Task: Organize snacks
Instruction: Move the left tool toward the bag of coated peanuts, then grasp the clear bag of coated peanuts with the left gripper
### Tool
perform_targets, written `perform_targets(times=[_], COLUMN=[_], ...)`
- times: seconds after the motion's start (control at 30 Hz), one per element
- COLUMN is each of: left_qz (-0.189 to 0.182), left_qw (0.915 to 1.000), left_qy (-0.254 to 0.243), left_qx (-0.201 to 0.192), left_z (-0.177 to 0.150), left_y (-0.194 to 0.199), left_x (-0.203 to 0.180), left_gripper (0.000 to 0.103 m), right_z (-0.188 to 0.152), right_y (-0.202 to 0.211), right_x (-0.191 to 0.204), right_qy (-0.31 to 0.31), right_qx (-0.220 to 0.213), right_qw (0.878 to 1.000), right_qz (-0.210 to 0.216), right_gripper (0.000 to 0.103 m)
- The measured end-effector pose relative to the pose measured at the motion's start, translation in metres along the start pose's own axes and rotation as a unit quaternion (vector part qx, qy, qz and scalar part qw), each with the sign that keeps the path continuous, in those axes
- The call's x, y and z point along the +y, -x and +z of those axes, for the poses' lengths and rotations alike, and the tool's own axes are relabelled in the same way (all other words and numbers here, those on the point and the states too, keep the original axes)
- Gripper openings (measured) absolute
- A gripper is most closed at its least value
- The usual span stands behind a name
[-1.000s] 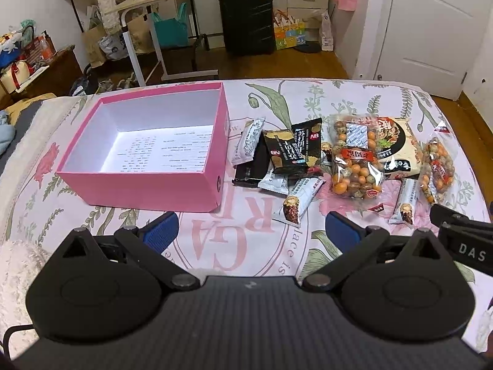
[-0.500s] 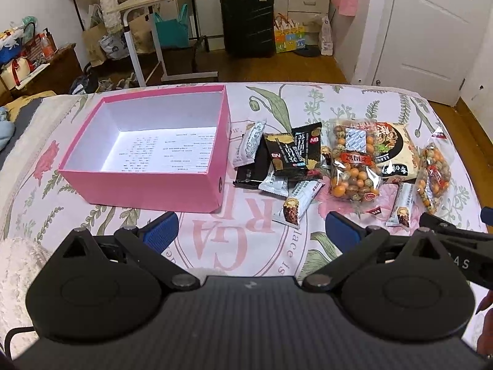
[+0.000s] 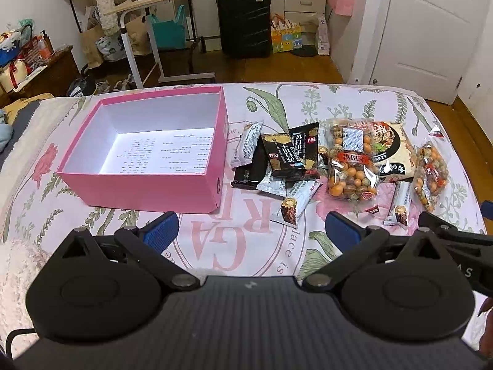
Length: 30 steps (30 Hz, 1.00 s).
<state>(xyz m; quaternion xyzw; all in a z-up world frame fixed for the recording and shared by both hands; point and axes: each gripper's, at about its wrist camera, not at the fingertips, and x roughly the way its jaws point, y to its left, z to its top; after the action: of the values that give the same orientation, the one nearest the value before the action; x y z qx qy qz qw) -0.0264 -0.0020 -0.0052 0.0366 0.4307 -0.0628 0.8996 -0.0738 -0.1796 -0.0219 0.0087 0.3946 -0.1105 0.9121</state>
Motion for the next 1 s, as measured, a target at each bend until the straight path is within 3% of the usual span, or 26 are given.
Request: perform_targets(times=[0.17, 0.73, 0.9, 1.0], left_qz=[-0.017, -0.014, -0.067, -0.064], left_qw=[0.9997, 0.9996, 0.9965, 0.9961], left_qy=[-0.014, -0.023, -0.037, -0.048], left_qx=[0.011, 0.006, 0.032, 0.037], left_z=[0.007, 0.023, 0.034, 0.04], left_y=[-0.006, -0.023, -0.043, -0.061], left_x=[0.001, 0.003, 0.006, 0.001], left_gripper=[0.103, 0.101, 0.1, 0.099], right_z=[0.005, 0.009, 0.008, 0.006], right_y=[-0.001, 0.004, -0.006, -0.027], right_x=[-0.001, 0.003, 0.005, 0.006], right_qy=[0.008, 0.055, 0.08, 0.102], right_qx=[-0.007, -0.06, -0.089, -0.104], right_qw=[1.0, 0.995, 0.991, 0.988], right_qz=[0.018, 0.06, 0.057, 0.05], right_gripper=[0.096, 0.096, 0.097, 0.097])
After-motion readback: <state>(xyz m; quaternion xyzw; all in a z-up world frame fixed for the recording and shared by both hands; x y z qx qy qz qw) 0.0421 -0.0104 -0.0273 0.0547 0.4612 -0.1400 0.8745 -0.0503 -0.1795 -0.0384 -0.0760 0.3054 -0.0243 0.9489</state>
